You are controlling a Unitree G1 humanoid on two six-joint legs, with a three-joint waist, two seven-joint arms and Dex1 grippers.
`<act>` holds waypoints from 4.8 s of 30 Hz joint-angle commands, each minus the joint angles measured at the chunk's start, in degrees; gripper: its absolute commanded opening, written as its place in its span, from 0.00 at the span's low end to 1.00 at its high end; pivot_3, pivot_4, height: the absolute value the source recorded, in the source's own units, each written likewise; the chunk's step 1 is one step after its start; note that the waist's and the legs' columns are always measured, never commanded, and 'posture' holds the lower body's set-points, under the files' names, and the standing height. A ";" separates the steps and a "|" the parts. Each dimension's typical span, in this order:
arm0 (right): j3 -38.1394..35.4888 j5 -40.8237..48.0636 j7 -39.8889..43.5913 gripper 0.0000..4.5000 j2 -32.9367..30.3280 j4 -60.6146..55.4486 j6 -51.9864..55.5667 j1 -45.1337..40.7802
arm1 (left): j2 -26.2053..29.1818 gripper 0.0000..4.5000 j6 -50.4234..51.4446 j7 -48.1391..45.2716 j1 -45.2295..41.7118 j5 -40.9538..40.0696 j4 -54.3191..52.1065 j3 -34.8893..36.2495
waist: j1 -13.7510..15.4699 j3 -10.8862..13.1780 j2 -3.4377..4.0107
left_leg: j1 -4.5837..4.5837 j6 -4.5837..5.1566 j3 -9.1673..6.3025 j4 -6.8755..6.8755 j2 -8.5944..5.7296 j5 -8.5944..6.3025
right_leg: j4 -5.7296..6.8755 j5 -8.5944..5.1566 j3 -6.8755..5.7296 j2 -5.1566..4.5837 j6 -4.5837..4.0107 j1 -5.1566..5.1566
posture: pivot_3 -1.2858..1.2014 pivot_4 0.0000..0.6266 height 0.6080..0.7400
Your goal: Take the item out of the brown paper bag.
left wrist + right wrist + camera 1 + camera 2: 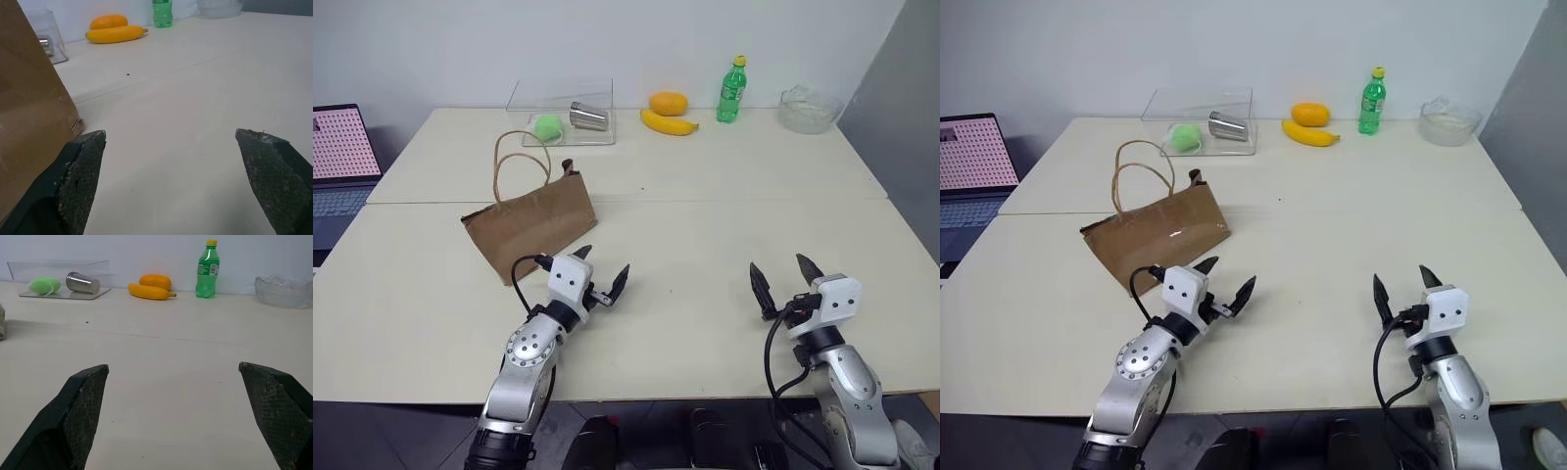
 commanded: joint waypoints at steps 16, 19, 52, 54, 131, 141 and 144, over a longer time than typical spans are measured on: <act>2.31 -0.99 2.26 1.00 -1.17 -1.31 -0.90 -1.70 | 0.29 0.99 -3.79 0.94 -2.54 0.30 -0.12 1.73 | 0.00 0.00 0.00 | -0.01 0.00 0.00 0.00 0.00 0.00 | 0.00 0.00 0.00 0.00 0.00 -0.01 | 0.52 0.24 1.00; 2.96 -0.40 3.51 1.00 -1.60 -2.34 -0.35 -3.12 | 0.82 0.99 -3.09 0.52 -2.83 -0.66 -1.14 2.70 | -0.06 0.00 0.00 | 0.00 0.00 0.00 0.00 0.02 0.00 | 0.00 0.00 0.00 0.01 0.00 -0.01 | 0.52 0.24 1.00; 11.99 15.29 30.49 1.00 -13.00 -0.57 14.18 -29.95 | 41.28 0.99 33.25 -23.74 -12.81 -34.42 3.05 33.18 | -0.51 0.27 -0.26 | -0.06 -0.01 -0.06 -0.10 0.23 -0.01 | -0.04 -0.05 -0.10 0.22 -0.13 -0.12 | 0.52 0.24 1.00; 11.96 15.30 30.00 1.00 -13.04 -1.53 14.60 -29.92 | 42.53 0.99 32.48 -25.57 -16.11 -33.04 8.43 31.42 | -0.49 0.27 -0.26 | -0.06 -0.01 -0.05 -0.10 0.22 -0.01 | -0.04 -0.05 -0.09 0.22 -0.13 -0.13 | 0.52 0.24 1.00; 3.07 26.16 16.91 1.00 -20.67 -26.85 34.52 -19.59 | 23.62 0.00 -14.81 -47.77 -86.45 6.96 82.64 7.09 | -1.52 0.39 -0.51 | -0.33 -0.01 -0.15 -0.01 0.16 -0.01 | 0.10 -0.06 -0.19 0.22 -0.10 -0.31 | 0.52 0.24 1.00; -1.02 27.83 10.01 1.00 -21.41 -32.99 37.05 -12.78 | 16.16 0.00 -15.38 -48.73 -87.90 7.67 83.74 7.17 | -1.52 0.41 -0.53 | -0.35 -0.01 -0.13 0.02 0.15 0.00 | 0.12 -0.06 -0.16 0.22 -0.09 -0.33 | 0.52 0.24 1.00; -1.67 28.11 7.36 1.00 -21.13 -34.51 37.67 -11.50 | 14.24 0.00 -15.63 -49.22 -87.55 8.08 83.95 6.99 | -1.60 0.41 -0.53 | -0.34 -0.01 -0.12 0.02 0.15 0.00 | 0.13 -0.05 -0.15 0.23 -0.10 -0.33 | 0.52 0.24 1.00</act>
